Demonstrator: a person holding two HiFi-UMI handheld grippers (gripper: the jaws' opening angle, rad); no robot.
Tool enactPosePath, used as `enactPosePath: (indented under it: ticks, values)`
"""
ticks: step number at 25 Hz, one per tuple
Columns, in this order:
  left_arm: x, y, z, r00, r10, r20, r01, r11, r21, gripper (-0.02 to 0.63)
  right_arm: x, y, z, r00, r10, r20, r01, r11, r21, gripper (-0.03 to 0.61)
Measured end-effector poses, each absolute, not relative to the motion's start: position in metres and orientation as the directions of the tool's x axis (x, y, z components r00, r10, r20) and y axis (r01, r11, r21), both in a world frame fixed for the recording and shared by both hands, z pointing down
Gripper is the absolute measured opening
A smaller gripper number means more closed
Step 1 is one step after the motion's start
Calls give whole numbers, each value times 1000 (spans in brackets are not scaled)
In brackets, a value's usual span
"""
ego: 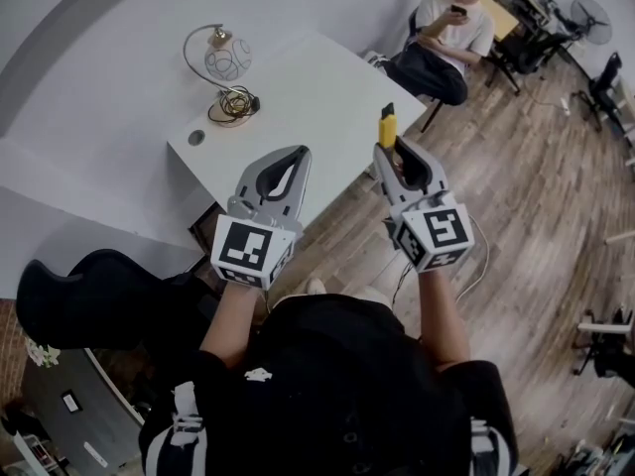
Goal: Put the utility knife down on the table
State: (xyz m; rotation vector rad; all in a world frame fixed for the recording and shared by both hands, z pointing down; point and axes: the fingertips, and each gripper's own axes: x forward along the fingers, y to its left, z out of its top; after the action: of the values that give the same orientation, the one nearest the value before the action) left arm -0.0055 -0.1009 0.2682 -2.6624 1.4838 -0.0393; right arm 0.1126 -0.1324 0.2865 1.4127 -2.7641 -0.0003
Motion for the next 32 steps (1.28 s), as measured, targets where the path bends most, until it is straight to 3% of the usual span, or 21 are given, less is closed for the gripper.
enactPosePath:
  ticks: [17,32]
  values:
    - [-24,-144,283,510,-860,-2,-858,-509,-68,18,83,-179,296,-619,-783,53,-784,621,18,137]
    - [-36,-216,296,375,-927,15,-925,-375,-57,18,65,-265,307,-732,-677,73,-678,735,8,137]
